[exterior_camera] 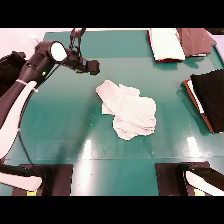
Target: Fold the shirts.
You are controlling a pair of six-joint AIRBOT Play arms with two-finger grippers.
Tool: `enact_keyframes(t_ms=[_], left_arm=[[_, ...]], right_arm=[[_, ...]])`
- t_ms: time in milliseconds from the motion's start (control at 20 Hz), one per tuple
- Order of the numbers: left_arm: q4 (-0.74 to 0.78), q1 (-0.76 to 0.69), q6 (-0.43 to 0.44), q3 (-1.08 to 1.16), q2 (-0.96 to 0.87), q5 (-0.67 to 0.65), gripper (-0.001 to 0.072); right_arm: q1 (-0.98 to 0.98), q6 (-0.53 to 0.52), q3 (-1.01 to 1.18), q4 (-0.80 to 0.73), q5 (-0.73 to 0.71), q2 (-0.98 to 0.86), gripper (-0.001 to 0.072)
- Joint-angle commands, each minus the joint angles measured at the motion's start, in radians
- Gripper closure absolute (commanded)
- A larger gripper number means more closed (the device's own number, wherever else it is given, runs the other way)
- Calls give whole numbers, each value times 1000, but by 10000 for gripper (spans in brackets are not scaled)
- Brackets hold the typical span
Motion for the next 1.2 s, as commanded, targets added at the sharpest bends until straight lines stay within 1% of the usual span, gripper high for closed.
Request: enact_keyframes(t_ms=[0,200,300,450,500,550,600,650,750,900,1000,1050,1100,1150], left_arm=[[-128,81,59,0,-148,-33,162],[-171,63,75,0,-262,-34,161],[-192,44,95,0,-287,-11,161],[-208,21,94,6,-291,19,163],[-217,21,93,16,-291,13,188],[-219,24,94,31,-288,-2,424],[-217,32,96,54,-285,-21,686],[-212,42,95,84,-280,-43,686],[-200,63,96,158,-267,-98,686],[-166,98,111,224,-218,-125,686],[-160,114,121,229,-184,-126,686],[-150,117,121,229,-172,-128,686],[-150,117,121,229,-169,-135,686],[-150,117,121,228,-169,-142,686]], right_arm=[[-1,0,2,0,14,-1,697],[-1,0,2,0,13,-3,697],[-1,0,2,1,14,-3,697],[-1,0,2,0,36,-3,697],[-1,0,2,0,55,-3,697],[-1,0,2,-1,83,-3,697],[-1,0,-4,-2,110,-3,697],[-1,-1,-33,-2,128,4,696],[-15,0,-163,-2,145,35,697],[-94,0,-464,-1,119,95,696],[-169,0,-685,4,62,117,687],[-200,0,-792,16,17,118,519],[-220,-1,-879,41,-31,104,283],[-233,-5,-953,85,-78,74,232]])
